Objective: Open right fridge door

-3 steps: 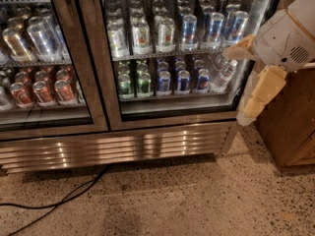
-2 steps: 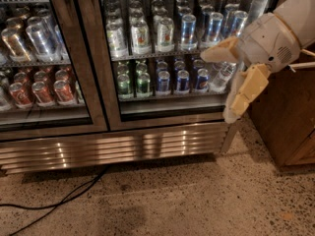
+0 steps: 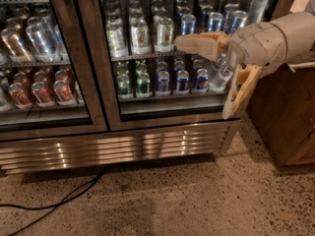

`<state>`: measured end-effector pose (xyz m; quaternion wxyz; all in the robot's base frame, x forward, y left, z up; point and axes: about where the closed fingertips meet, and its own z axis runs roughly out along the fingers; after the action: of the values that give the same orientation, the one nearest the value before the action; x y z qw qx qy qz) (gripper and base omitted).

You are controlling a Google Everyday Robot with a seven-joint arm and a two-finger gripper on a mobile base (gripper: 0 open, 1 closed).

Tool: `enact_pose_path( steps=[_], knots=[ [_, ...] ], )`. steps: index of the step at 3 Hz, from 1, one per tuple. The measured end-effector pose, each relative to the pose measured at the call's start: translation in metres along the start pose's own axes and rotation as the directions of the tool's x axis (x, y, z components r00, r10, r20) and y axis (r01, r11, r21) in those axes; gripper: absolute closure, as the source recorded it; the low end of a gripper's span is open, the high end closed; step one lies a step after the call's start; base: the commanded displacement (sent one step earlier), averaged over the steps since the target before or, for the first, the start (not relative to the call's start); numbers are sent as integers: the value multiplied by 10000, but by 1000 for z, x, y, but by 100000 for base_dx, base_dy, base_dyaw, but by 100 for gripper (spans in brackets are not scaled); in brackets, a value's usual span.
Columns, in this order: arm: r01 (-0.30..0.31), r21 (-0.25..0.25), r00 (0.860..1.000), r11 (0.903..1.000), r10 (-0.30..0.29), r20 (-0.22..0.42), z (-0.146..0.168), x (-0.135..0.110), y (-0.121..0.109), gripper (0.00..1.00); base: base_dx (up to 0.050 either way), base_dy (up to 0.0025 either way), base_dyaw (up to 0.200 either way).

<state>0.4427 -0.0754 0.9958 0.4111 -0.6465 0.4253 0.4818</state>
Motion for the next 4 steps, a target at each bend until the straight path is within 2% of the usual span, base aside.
enact_pose_path(
  steps=[1, 2, 3, 4],
  knots=[
    [246, -85, 9943, 9997, -236, 1040, 10, -30, -4, 0, 0, 0, 0],
    [246, -84, 9943, 9997, -236, 1040, 10, -30, -4, 0, 0, 0, 0],
    [-195, 343, 9940, 9992, 157, 1083, 13, -19, -12, 0, 0, 0, 0],
    [-536, 1043, 9882, 9931, 378, 1486, 12, -7, -16, 0, 0, 0, 0]
  ],
)
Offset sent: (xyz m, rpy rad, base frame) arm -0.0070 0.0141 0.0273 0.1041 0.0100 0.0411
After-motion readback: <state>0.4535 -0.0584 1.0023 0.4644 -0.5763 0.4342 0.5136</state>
